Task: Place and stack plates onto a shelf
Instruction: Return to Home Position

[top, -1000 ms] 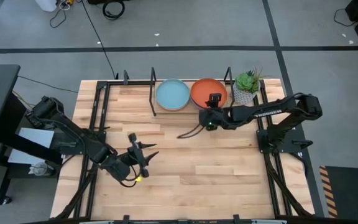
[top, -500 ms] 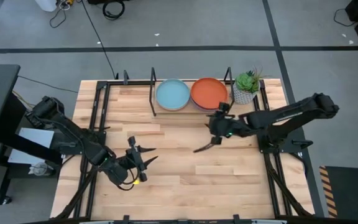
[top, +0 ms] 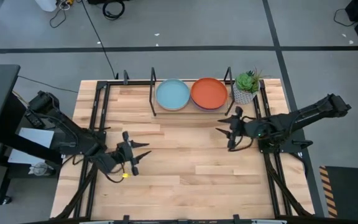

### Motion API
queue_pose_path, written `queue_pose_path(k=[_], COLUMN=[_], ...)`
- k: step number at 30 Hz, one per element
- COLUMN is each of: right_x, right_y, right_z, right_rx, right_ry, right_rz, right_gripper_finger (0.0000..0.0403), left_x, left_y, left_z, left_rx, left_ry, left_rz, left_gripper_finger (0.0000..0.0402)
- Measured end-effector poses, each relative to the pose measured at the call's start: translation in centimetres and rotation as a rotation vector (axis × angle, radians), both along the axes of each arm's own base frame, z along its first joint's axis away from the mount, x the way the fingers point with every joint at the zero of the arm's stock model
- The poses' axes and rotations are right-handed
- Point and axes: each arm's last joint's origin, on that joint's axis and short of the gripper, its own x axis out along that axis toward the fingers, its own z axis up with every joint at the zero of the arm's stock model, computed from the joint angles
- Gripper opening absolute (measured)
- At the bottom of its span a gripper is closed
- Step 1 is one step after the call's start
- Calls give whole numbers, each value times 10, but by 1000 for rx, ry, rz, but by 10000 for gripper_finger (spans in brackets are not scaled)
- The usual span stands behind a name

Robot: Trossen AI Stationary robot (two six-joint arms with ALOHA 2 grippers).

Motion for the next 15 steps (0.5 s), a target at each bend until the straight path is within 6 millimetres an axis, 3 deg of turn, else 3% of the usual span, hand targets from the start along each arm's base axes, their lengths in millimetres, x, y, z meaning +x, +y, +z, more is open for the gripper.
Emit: queue_pose_path(k=[8,15], right_x=[-23,-36], right_y=[-9,-10], right_z=[-16,-32], right_rx=[13,43], right_ry=[-175,-254], right_rz=[20,206], right_gripper_finger=[173,173], left_x=[-25,-37], left_y=[32,55], left_z=[-15,-30], left_rx=[42,138], left_ry=[-40,-121], left_rz=[-21,-346], left_gripper_finger=[107,57])
